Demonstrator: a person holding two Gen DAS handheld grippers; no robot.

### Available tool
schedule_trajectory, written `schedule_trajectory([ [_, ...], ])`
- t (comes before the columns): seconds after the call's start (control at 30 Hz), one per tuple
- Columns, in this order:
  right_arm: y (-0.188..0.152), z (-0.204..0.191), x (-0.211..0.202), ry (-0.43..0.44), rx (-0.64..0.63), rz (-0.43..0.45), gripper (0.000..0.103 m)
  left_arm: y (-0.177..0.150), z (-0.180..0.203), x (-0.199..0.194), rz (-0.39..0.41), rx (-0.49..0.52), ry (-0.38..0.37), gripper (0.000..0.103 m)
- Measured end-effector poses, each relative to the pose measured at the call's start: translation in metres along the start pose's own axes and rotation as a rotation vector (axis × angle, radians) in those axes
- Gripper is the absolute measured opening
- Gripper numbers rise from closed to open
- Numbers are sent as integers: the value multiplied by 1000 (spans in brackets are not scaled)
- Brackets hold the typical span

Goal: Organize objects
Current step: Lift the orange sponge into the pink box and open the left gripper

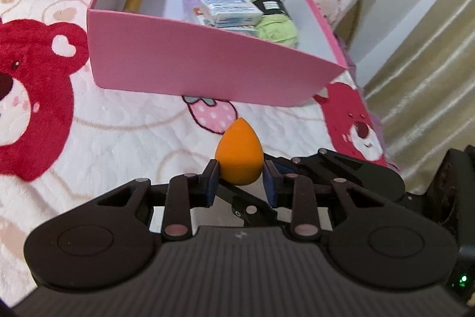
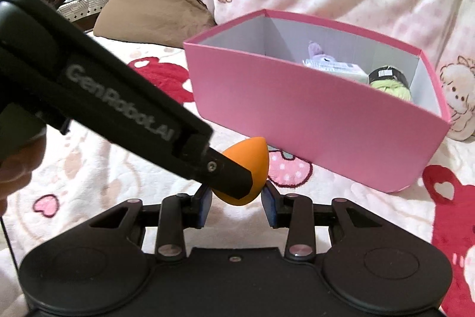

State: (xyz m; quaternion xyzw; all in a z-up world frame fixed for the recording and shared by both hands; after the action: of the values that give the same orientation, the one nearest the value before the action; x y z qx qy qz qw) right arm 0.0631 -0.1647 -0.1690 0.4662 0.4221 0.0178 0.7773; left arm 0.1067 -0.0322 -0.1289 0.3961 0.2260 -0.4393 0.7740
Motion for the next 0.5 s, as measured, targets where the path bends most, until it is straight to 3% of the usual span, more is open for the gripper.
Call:
schedule_trajectory([
  [0.3, 32, -19, -17, 13, -28, -25, 40, -1, 15, -38, -44, 11, 47, 29],
  [0.5, 62, -17, -49, 1, -56, -25, 40, 13, 41, -68, -60, 78, 45, 29],
])
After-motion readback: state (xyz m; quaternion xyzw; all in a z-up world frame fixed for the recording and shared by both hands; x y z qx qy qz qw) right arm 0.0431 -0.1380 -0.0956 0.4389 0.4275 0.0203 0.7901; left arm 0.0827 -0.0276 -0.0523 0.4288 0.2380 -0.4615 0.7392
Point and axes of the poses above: each gripper's, at about its wrist camera, not at the fingertips, and x roughly the way its jaws point, z to its right, y to its top, the point moved 4 cm from there along x, roughly the way its jaws point, and after that the axes turned 13 degrees about -x, right-handed, at the moved point
